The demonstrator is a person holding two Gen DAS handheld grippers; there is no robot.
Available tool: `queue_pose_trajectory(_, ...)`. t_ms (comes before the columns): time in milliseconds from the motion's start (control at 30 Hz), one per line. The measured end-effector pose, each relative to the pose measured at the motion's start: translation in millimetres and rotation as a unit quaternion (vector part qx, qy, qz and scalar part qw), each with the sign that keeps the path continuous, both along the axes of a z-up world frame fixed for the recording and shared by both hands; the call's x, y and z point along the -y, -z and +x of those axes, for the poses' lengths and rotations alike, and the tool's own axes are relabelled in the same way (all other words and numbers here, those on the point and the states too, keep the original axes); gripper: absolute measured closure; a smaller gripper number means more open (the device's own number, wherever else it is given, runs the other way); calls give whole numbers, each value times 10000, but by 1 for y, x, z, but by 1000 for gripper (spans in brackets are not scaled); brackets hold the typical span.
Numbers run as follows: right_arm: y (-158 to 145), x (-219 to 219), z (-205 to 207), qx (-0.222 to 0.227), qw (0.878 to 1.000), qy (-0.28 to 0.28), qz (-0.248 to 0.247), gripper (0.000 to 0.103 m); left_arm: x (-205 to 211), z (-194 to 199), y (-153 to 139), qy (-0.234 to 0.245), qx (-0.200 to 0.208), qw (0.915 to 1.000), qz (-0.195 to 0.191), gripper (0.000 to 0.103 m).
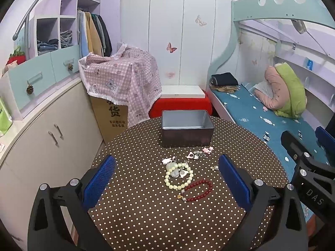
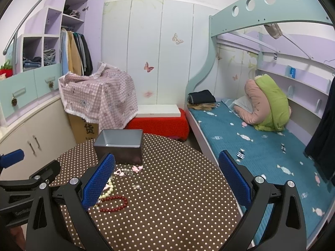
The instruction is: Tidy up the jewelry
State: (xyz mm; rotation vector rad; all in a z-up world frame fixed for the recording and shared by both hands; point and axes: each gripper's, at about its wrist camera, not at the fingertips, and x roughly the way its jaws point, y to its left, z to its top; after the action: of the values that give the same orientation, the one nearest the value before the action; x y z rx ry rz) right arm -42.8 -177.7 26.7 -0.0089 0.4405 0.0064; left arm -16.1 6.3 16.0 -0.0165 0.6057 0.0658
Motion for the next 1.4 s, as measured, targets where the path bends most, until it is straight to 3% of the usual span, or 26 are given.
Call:
queue_pose_trajectory(833, 4, 0, -2, -69, 10000, -69, 16, 7, -1, -3, 7, 14, -170, 9998, 41, 9)
queue_pose_trajectory(1100, 17, -9, 7, -340, 9992, -201, -5, 7, -24, 7, 21, -167, -487, 9987, 19, 8)
queue_pose_trajectory(1400, 58, -39, 28, -1055, 9924, -568, -274, 7, -66, 22, 48, -536, -956, 9939, -123, 8)
